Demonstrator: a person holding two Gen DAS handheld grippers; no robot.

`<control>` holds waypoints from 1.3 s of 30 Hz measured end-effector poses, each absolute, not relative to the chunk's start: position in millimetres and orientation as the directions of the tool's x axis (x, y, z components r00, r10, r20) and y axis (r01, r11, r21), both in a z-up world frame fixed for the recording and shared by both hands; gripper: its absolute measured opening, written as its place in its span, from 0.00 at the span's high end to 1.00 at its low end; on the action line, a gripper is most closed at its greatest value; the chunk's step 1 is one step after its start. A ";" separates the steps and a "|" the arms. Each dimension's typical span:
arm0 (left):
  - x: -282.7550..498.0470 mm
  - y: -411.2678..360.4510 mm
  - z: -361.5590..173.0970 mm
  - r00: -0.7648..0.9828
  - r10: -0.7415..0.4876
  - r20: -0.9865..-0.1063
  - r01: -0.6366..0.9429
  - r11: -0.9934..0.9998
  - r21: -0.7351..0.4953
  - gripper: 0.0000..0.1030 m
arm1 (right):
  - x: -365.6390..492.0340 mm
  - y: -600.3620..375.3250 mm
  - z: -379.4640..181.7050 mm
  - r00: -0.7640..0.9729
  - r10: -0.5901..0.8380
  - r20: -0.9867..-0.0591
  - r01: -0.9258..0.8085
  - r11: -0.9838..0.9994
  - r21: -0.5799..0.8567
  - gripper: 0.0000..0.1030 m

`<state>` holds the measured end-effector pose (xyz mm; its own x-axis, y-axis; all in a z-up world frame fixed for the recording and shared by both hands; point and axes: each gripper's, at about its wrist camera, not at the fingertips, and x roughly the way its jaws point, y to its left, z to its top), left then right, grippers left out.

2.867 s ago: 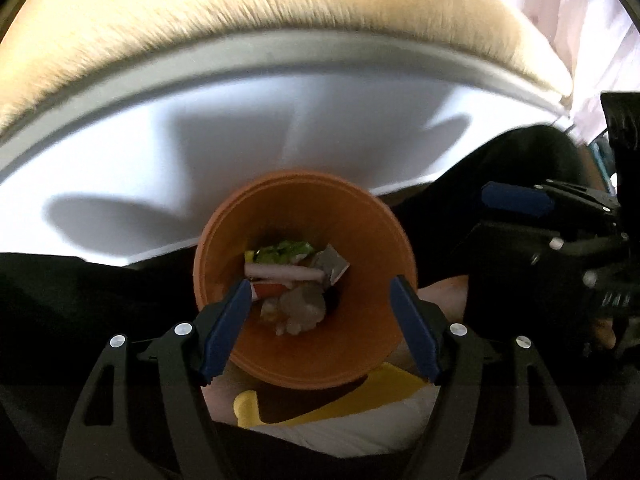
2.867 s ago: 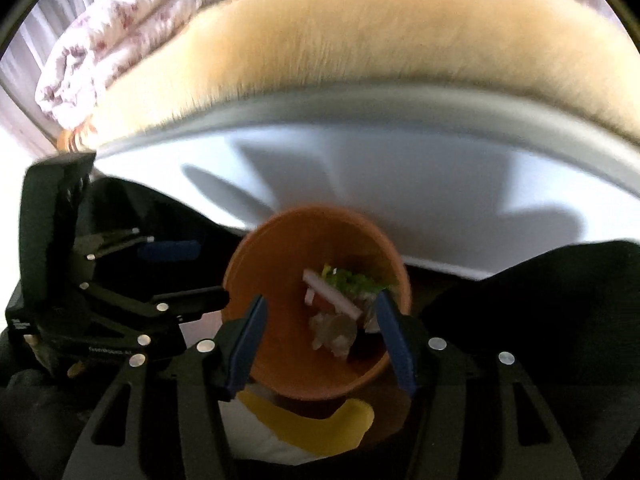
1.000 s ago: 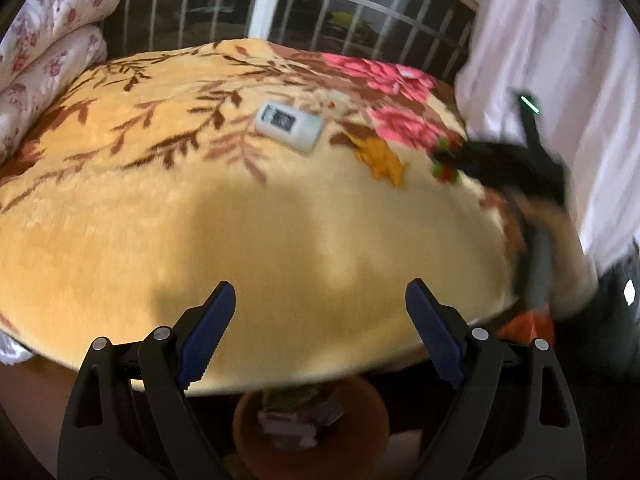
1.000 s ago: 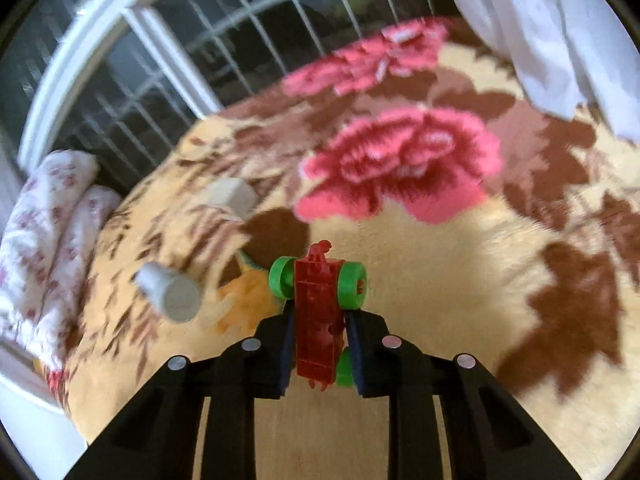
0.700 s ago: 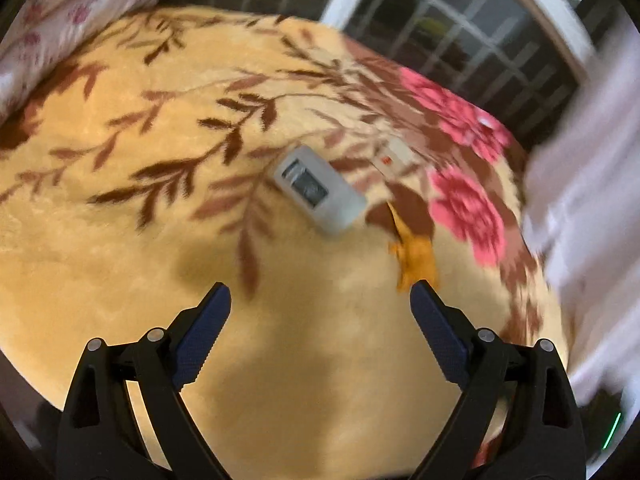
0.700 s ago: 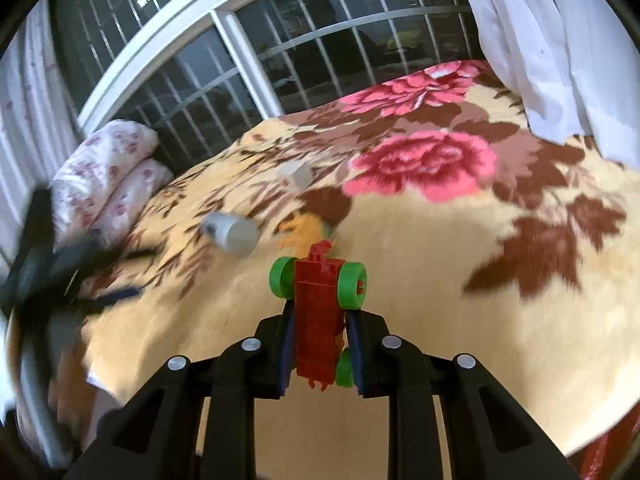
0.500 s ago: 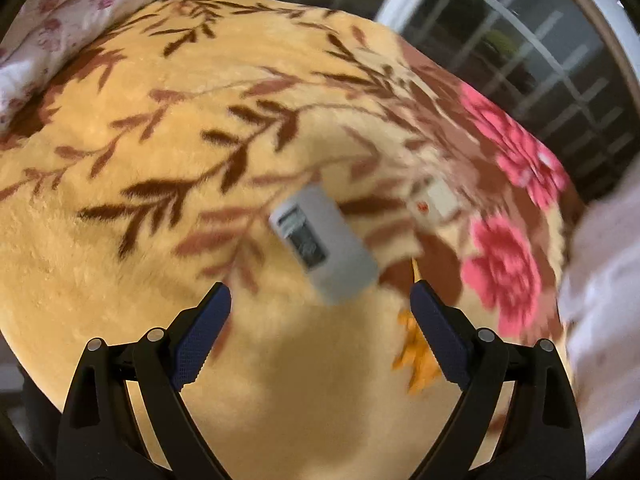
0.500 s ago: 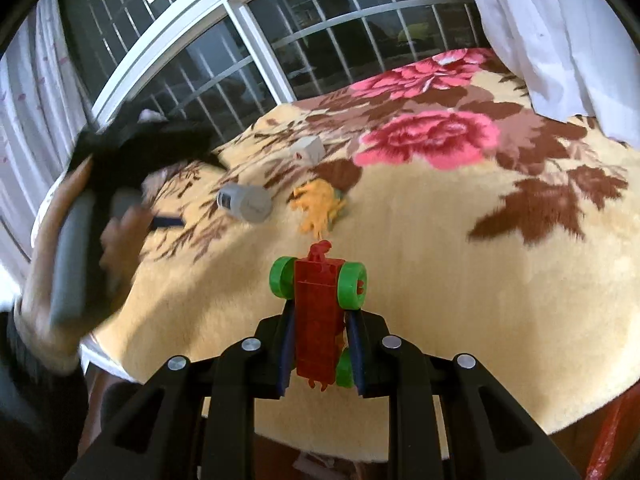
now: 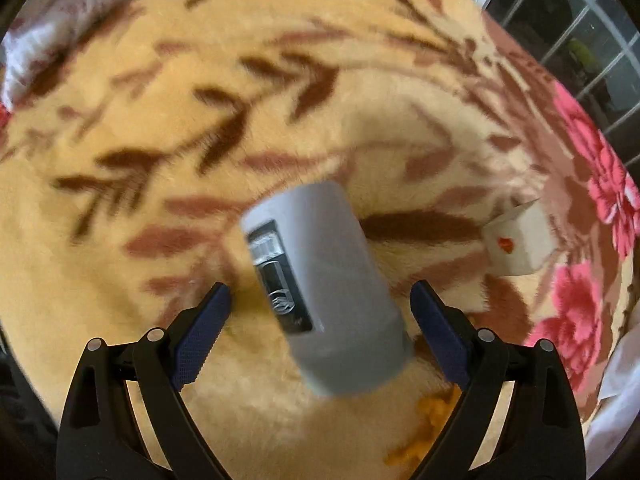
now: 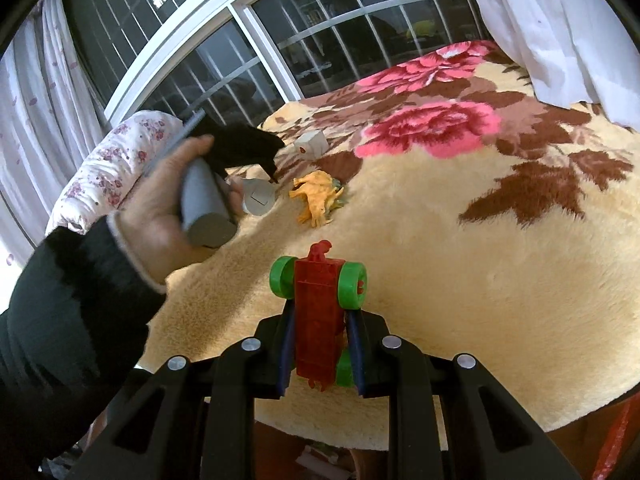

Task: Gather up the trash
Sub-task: 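Grasp the white bottle with the left gripper while the right gripper holds the car, then carry car and bottle over the orange bucket and open both grippers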

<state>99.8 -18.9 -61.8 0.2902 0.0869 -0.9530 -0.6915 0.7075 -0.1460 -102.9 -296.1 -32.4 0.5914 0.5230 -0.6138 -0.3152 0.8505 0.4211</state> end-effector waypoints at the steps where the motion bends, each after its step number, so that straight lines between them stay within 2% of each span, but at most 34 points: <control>1: 101.1 -18.4 -67.6 0.278 0.100 -0.955 -0.687 0.716 -0.125 0.17 | -102.2 -296.9 -32.7 0.592 0.525 -0.611 -0.315 0.849 0.425 0.78; 3: 102.3 -27.2 -65.8 0.314 0.167 -0.935 -0.638 0.766 -0.078 0.23 | -102.7 -298.3 -33.0 0.592 0.530 -0.607 -0.311 0.845 0.435 0.78; 7: 91.1 -34.3 -61.0 0.377 0.195 -0.905 -0.569 0.820 -0.060 0.42 | -105.8 -299.6 -32.9 0.594 0.528 -0.607 -0.305 0.846 0.438 0.78; 11: 69.4 -33.9 -55.5 0.441 0.158 -0.883 -0.479 0.874 -0.083 0.47 | -110.5 -300.0 -31.1 0.594 0.524 -0.610 -0.296 0.848 0.440 0.78; 14: 44.7 -37.1 -44.9 0.500 0.132 -0.856 -0.391 0.916 -0.087 0.49 | -117.0 -296.7 -26.9 0.595 0.520 -0.613 -0.300 0.851 0.432 0.78; 18: 7.9 -51.6 -20.6 0.594 0.150 -0.790 -0.265 0.964 -0.016 0.51 | -124.5 -290.1 -21.8 0.592 0.522 -0.614 -0.309 0.851 0.425 0.78; 22: -45.8 -53.8 0.9 0.667 0.095 -0.739 -0.147 0.989 -0.005 0.52 | -131.7 -280.0 -16.7 0.587 0.524 -0.617 -0.322 0.850 0.416 0.78; 29: -116.4 -47.2 11.8 0.724 0.039 -0.689 -0.056 0.998 -0.002 0.52 | -149.0 -255.8 -7.4 0.571 0.526 -0.631 -0.355 0.851 0.388 0.78; 39: -205.4 -44.0 -17.2 0.705 -0.023 -0.709 0.044 0.999 0.012 0.52 | -188.1 -237.6 -1.5 0.538 0.569 -0.622 -0.432 0.820 0.375 0.78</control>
